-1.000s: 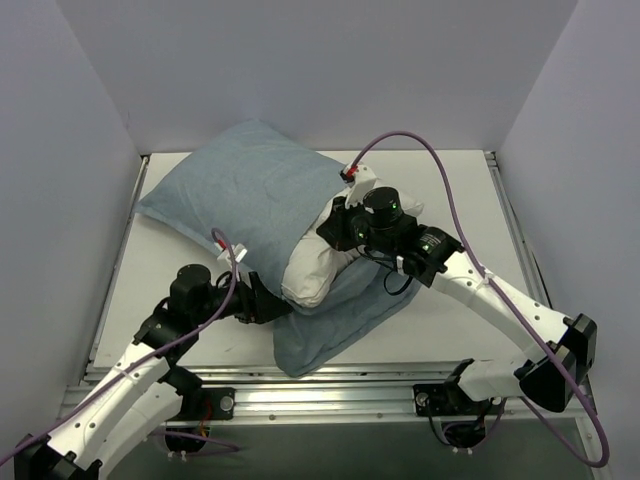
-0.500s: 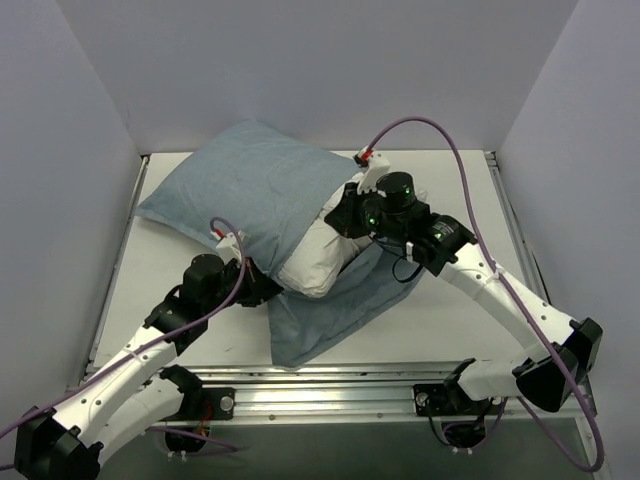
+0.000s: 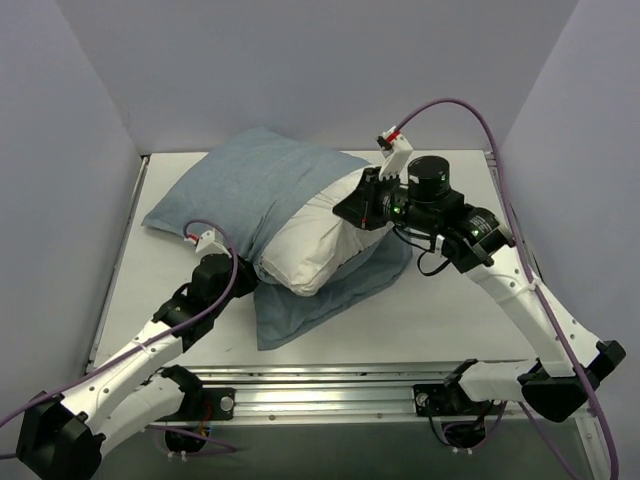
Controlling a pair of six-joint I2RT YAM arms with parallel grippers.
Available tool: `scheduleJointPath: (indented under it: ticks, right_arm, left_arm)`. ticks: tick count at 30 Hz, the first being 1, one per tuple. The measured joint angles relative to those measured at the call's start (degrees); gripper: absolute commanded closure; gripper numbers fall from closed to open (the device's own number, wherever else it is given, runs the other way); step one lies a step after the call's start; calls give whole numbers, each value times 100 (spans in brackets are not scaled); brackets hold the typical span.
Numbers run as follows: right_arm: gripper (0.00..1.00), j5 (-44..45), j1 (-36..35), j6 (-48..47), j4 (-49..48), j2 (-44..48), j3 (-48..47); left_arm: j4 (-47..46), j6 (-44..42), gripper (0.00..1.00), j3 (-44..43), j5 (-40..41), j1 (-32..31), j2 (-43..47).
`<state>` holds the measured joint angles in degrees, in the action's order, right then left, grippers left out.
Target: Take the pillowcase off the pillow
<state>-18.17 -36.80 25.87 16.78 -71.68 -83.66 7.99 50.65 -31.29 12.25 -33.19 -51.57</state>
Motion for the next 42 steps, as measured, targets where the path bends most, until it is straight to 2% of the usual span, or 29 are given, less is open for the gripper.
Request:
scheduleJointPath:
  ticks: [3,6,9,12,15,18,19,22,25,32,35,42]
  right_arm:
    - [100,-79,13,4,46,66,-332]
    - [100,-79,79,7,-398,350,-796]
    - [100,-179,101,35,-931,721,-979]
    - [100,-413,98,140,-1394,922,-761]
    - [100,-466,85,247,-1574,896,-20]
    - [80,-229,24,306,-1349,758,986]
    - [60,-52,-39,328,-1178,715,1340]
    - [32,588,-496,407,-562,730,2282]
    - [18,1003,-1064,452,-149,835,2614]
    - [4,2540,-2621,431,356,1095,2400]
    - [1,3475,-3228,455,741,551,1849]
    - [0,5071,-3744,741,1394,-787,1432]
  left_arm:
    - [-24,229,98,120,487,2,24]
    - [157,367,98,400,938,66,-107]
    - [291,398,98,575,1005,92,-428]
    - [166,391,98,575,892,90,-544]
    - [109,304,98,527,734,48,-533]
    - [94,138,98,411,592,-153,-490]
    - [79,90,98,376,557,-256,-466]
    - [-17,-68,98,302,483,-612,-424]
    - [-122,-190,98,247,402,-901,-435]
    - [-267,-466,98,-142,404,-1257,-809]
    - [-273,-566,98,-409,400,-1320,-994]
    - [-267,-787,98,-874,400,-1366,-1034]
